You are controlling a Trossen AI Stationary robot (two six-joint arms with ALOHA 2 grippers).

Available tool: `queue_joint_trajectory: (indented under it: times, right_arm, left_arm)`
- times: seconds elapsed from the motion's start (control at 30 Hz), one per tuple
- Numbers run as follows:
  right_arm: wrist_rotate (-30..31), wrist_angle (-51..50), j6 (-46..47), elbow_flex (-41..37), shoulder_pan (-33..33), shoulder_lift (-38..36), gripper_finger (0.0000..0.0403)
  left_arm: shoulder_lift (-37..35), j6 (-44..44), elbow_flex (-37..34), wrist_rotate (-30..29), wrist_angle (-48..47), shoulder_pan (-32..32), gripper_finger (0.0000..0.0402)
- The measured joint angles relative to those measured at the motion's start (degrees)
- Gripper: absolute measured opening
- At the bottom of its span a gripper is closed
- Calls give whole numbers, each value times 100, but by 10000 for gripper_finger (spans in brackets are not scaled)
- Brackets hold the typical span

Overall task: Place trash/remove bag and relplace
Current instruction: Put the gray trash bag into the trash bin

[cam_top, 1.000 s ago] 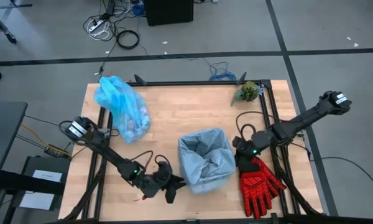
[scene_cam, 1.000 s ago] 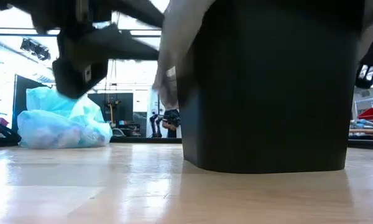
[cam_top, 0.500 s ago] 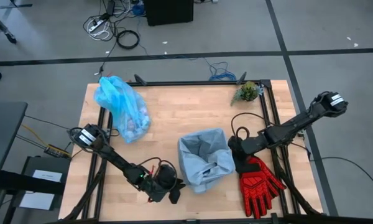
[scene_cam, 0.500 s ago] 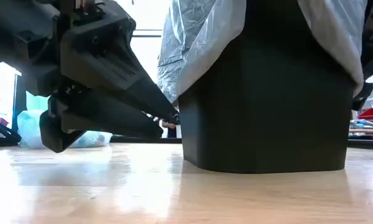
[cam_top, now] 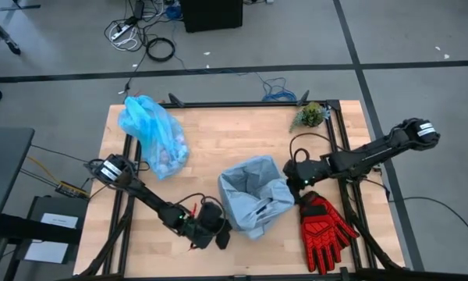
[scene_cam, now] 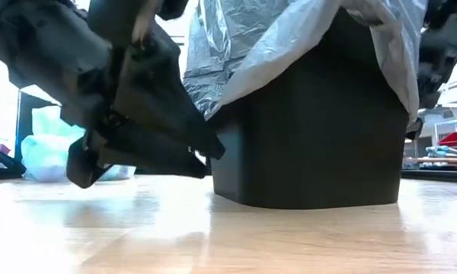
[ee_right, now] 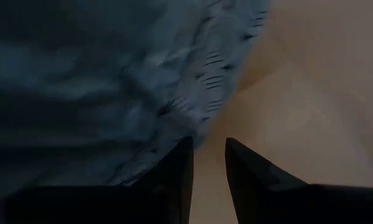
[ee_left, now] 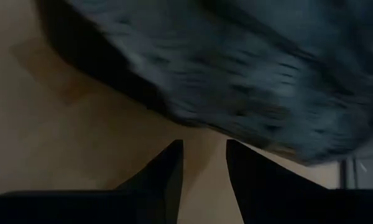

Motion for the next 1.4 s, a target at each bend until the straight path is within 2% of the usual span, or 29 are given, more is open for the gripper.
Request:
queue_joint_trajectory:
  times: [0.2,0.3,0.37,0.5,0.6,0.73,1.0,1.13,1.23,1.4]
  right_arm:
    - [254,-29,373,0,673,-648,82]
    - [603,-132,439,0,1021,-887,82]
    - [1172,-488,382,0,1282,-1012,77]
    - [2267,-1166,-153,-3,1733,-1043,56]
    - [2378,-880,-703,-4,2038,-1022,32]
    - [2498,-175,-1288,-2,2426,-942,4]
    - [3672,652,-1761,-2,2874,-248,1]
    - [3718,1283,-2115,20,3094,390,0]
    - [3824,1277,-2232,256,3328,900,0]
    - [4327,1257,-2644,771,3672,1691,0]
  left_arm:
    - [-2,289,577,-93,-204,-337,131]
    - [-2,279,1031,-123,-978,-448,131]
    - [-2,209,1408,-117,-1830,-459,131]
    - [0,501,2175,-236,-3163,-376,131]
    - [0,804,2564,-497,-3827,-341,131]
    - [0,1066,2762,-520,-3993,-328,131]
    - [2,1020,2762,-472,-3925,-176,131]
    - [2,1018,2762,-258,-3926,-2,131]
    - [2,1040,2759,-170,-3933,122,131]
    - [7,892,2469,-173,-4065,305,131]
